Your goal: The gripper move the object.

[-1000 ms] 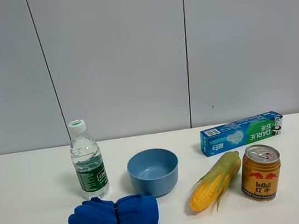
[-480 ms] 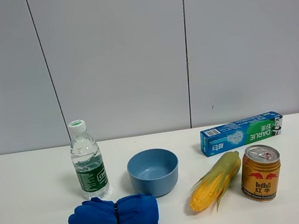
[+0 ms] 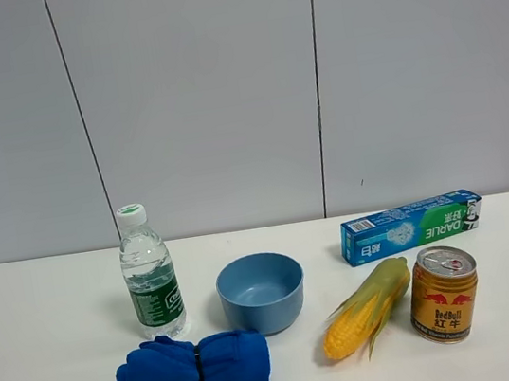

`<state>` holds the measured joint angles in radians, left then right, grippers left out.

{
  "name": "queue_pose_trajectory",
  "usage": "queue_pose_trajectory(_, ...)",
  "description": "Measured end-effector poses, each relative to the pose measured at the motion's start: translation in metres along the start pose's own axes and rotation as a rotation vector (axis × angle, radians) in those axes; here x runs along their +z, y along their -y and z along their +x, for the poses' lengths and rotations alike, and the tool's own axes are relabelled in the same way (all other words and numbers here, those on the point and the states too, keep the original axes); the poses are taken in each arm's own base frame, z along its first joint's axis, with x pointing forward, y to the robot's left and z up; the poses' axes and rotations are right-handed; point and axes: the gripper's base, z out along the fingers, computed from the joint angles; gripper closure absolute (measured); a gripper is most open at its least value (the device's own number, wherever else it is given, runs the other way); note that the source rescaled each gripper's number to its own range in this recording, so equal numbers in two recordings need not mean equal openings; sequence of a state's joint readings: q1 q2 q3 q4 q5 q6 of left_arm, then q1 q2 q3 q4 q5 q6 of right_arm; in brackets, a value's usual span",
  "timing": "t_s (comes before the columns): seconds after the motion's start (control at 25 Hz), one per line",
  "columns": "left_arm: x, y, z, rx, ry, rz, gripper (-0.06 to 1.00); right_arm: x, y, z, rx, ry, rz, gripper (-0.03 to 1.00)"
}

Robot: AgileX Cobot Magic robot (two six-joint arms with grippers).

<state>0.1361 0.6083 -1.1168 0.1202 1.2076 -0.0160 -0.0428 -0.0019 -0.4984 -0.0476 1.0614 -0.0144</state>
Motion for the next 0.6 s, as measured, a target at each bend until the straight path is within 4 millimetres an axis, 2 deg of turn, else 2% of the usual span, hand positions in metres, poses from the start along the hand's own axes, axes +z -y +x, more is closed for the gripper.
queue_pose_trajectory(0.16, 0.009, 0.005, 0.006, -0.005, -0.03, 0.047, -0.05, 0.0, 0.0, 0.0, 0.0, 0.0, 0.0, -0.03)
queue_pose_trajectory(0.32, 0.019, 0.013, 0.02, -0.028, -0.061, 0.115, -0.05, 0.0, 0.0, 0.0, 0.0, 0.0, 0.0, -0.03)
queue_pose_trajectory(0.44, 0.028, 0.016, 0.043, -0.027, -0.061, 0.127, -0.05, 0.0, 0.0, 0.0, 0.0, 0.0, 0.0, -0.03)
queue_pose_trajectory(0.6, 0.045, 0.019, 0.09, -0.018, -0.082, 0.128, -0.05, 0.0, 0.0, 0.0, 0.0, 0.0, 0.0, -0.03)
